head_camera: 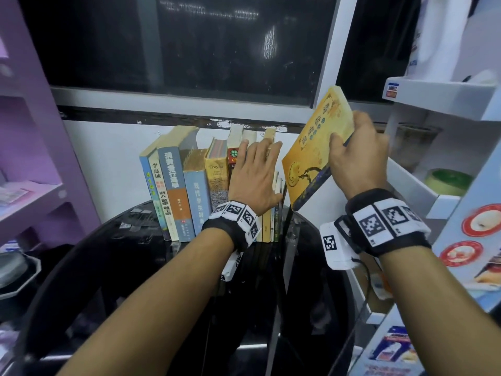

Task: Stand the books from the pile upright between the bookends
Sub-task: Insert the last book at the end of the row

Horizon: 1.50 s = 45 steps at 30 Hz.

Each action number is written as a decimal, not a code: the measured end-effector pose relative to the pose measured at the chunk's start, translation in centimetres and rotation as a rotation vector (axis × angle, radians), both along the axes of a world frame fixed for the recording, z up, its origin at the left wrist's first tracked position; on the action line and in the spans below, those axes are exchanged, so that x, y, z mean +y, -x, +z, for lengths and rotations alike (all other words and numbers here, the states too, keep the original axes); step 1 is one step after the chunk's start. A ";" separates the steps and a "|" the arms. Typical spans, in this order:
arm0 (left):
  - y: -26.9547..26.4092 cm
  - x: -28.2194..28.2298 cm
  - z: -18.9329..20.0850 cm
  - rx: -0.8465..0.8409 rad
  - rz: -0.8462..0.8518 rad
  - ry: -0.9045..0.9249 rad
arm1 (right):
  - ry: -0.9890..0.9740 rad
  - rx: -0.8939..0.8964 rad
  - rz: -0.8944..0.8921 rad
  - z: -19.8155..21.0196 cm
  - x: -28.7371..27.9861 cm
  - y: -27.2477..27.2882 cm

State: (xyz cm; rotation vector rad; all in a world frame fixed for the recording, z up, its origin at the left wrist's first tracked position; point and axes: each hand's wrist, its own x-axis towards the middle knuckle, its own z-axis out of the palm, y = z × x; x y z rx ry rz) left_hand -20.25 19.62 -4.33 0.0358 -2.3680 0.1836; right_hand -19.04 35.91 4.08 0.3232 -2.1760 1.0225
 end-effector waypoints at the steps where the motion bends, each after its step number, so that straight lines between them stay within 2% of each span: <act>1: 0.0 0.0 0.0 0.003 0.002 0.002 | -0.040 -0.004 -0.010 -0.1 -0.5 0.1; 5: 0.1 -0.1 -0.2 0.007 -0.004 0.008 | -0.158 -0.027 -0.058 -0.9 -1.8 0.8; 17: 0.4 -0.6 -0.5 0.025 -0.023 0.025 | -0.265 -0.151 -0.011 -4.0 -3.3 3.0; 32: 0.5 -1.0 -0.6 0.034 -0.059 0.064 | -0.309 -0.193 0.097 -5.4 -4.4 4.2; 45: 0.8 -0.9 -0.9 0.073 -0.075 0.070 | -0.255 -0.212 0.211 -5.8 -4.6 4.7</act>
